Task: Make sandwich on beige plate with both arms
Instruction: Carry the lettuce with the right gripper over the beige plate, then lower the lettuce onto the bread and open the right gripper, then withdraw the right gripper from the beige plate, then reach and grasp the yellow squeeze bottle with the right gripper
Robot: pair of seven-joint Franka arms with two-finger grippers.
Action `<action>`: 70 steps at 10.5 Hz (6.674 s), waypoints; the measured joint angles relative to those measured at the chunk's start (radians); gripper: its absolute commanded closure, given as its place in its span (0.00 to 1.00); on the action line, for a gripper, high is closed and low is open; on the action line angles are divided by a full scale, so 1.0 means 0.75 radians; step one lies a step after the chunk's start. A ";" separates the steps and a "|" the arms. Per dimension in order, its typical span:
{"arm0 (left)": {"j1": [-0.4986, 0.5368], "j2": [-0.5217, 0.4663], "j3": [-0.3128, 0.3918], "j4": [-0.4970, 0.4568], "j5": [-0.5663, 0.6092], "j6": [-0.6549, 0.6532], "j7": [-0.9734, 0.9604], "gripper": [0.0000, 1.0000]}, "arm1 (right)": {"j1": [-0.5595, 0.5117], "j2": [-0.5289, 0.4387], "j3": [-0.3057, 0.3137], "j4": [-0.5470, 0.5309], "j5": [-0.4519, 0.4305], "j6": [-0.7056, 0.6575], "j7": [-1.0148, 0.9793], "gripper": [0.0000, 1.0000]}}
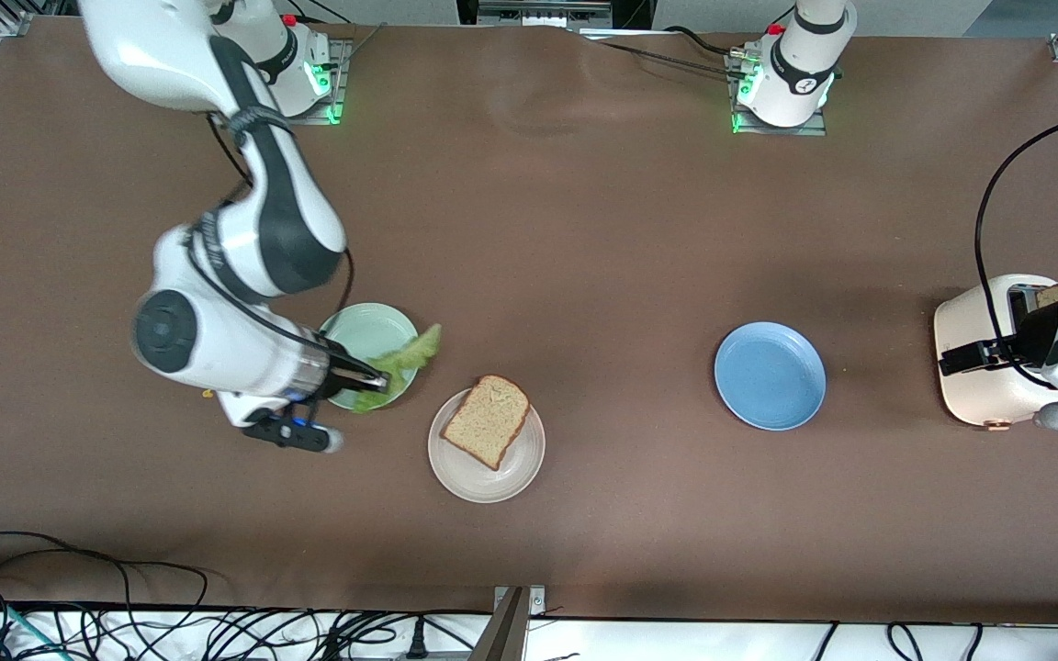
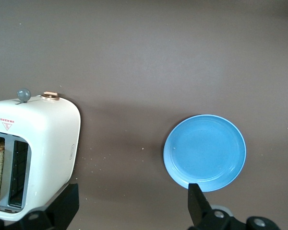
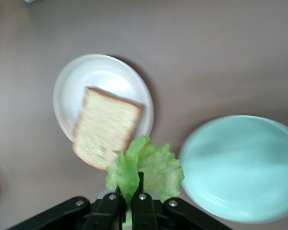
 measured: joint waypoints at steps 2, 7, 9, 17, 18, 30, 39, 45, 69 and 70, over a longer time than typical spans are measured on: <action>-0.001 0.000 0.000 0.000 0.000 0.000 0.000 0.00 | 0.062 0.102 -0.004 0.053 0.038 0.214 0.097 1.00; -0.004 0.000 -0.004 0.000 0.000 0.000 0.000 0.00 | 0.098 0.222 -0.012 0.068 0.073 0.470 0.112 1.00; -0.005 0.000 -0.005 0.000 0.000 0.000 0.000 0.00 | 0.133 0.246 -0.032 0.073 0.073 0.480 0.116 1.00; -0.008 0.000 -0.006 0.000 0.000 0.000 0.000 0.00 | 0.184 0.321 -0.068 0.073 0.071 0.497 0.117 0.01; -0.008 0.000 -0.006 0.000 0.000 0.000 0.000 0.00 | 0.195 0.330 -0.077 0.074 0.071 0.507 0.117 0.00; -0.007 0.002 -0.006 -0.001 0.000 0.000 0.000 0.00 | 0.233 0.229 -0.236 0.028 0.015 0.268 -0.140 0.00; -0.007 0.003 -0.006 -0.002 0.000 0.000 0.000 0.00 | -0.144 -0.479 -0.242 -0.582 0.007 -0.183 -1.354 0.00; -0.008 0.003 -0.006 -0.003 0.000 0.000 0.000 0.00 | -0.515 -0.545 -0.180 -0.668 -0.022 -0.278 -2.491 0.00; -0.036 0.019 -0.008 -0.021 0.000 -0.001 0.000 0.00 | -0.756 0.160 -0.001 -0.528 0.947 -0.261 -3.718 0.10; -0.035 0.019 -0.008 -0.024 0.000 -0.001 0.000 0.00 | -0.740 0.163 0.000 -0.528 0.964 -0.244 -3.718 0.27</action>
